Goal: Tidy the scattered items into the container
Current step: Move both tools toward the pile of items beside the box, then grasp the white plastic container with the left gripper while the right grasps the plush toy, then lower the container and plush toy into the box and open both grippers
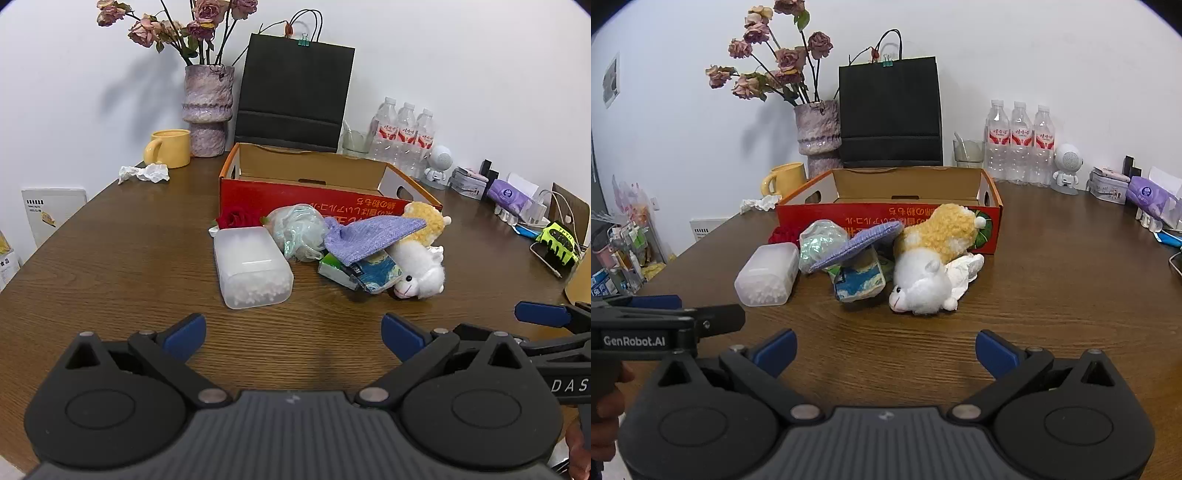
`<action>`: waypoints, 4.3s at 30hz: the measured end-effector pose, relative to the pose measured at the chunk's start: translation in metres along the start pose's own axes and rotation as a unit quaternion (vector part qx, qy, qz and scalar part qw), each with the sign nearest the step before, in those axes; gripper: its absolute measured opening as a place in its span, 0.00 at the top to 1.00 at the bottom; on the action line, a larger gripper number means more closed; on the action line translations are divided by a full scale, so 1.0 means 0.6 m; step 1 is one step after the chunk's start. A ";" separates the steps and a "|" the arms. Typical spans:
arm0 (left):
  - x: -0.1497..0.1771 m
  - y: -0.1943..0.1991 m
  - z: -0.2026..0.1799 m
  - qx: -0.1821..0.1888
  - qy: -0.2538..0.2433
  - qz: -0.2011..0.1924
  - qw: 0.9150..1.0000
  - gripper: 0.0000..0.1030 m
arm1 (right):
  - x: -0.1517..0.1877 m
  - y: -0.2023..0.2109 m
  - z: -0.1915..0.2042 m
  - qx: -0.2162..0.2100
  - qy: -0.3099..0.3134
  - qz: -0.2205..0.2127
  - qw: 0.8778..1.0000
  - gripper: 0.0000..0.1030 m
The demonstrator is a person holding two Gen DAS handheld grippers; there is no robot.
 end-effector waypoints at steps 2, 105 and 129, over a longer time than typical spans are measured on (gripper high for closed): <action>0.000 0.001 -0.001 -0.002 -0.002 -0.001 1.000 0.00 | 0.001 0.000 0.000 0.001 0.000 0.001 1.000 0.00; -0.052 -0.131 0.053 -0.060 0.012 -0.015 0.998 0.35 | -0.073 -0.128 -0.053 -0.018 0.015 -0.050 0.998 0.61; -0.136 -0.096 0.050 -0.038 -0.004 -0.080 0.996 0.35 | -0.160 -0.108 -0.068 -0.030 0.007 -0.090 0.995 0.61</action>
Point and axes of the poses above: each gripper's, at about its wrist camera, not at the fingertips, and y roughly against the way its jaws point, z to its left, x to its underside, the point moved 1 cm from there along -y, roughly the way its jaws point, and after that the axes turned 10 degrees about -y, right-handed, at the moved point
